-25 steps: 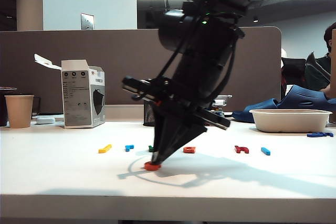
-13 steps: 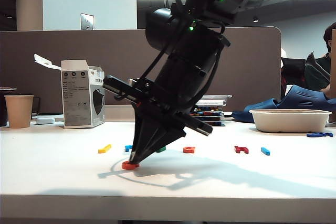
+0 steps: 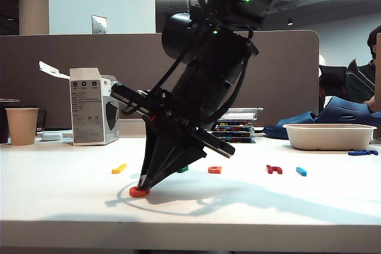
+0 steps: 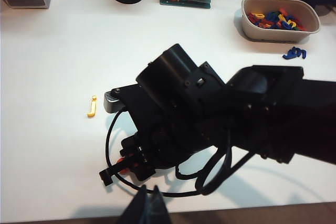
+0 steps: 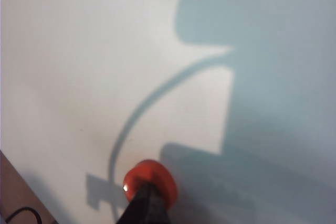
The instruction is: Select the appropriate letters from the row of letter magnets placed on the table to arrange into the word "car".
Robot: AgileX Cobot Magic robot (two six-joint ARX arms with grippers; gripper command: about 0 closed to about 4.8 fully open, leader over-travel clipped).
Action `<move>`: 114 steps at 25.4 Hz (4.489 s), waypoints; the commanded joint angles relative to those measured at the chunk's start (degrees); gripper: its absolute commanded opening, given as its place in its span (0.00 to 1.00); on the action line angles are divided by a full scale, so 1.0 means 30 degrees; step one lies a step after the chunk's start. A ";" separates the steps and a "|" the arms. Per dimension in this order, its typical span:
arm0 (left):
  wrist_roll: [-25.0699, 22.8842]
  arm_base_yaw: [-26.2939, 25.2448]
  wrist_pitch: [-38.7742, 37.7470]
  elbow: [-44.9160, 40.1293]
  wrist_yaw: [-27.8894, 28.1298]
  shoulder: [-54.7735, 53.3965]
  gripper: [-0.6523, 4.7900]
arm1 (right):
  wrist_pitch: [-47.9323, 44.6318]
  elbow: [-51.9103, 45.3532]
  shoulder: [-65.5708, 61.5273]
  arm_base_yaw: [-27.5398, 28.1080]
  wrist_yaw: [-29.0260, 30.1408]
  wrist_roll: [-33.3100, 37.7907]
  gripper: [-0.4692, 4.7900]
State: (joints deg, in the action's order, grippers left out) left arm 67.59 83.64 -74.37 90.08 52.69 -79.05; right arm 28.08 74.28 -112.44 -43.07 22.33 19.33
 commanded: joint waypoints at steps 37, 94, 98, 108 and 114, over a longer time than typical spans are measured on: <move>-0.0022 0.0000 0.0102 0.0044 0.0146 0.0036 0.11 | 0.8153 0.7766 0.0408 0.5173 -0.4029 -0.3504 0.08; -0.0022 0.0000 0.0102 0.0044 0.0146 0.0036 0.11 | 0.8546 0.7781 -0.3330 0.4940 -0.1086 -0.3388 0.08; -0.0022 0.0000 0.0109 0.0044 0.0138 0.0036 0.11 | 0.8575 0.7774 -0.3723 0.4940 -0.1107 -0.3388 0.08; -0.0022 0.0000 0.0102 0.0044 0.0146 0.0029 0.11 | 0.9012 0.7781 -0.3971 0.4925 -0.1457 -0.3388 0.08; -0.0022 0.0000 0.0102 0.0044 0.0146 0.0029 0.11 | 0.9843 0.7781 -0.3971 0.4750 -0.1384 -0.3541 0.08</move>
State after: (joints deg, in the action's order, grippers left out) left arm 67.59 83.64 -74.37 90.08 52.69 -79.05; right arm 55.79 97.84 -123.87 -28.34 19.07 9.10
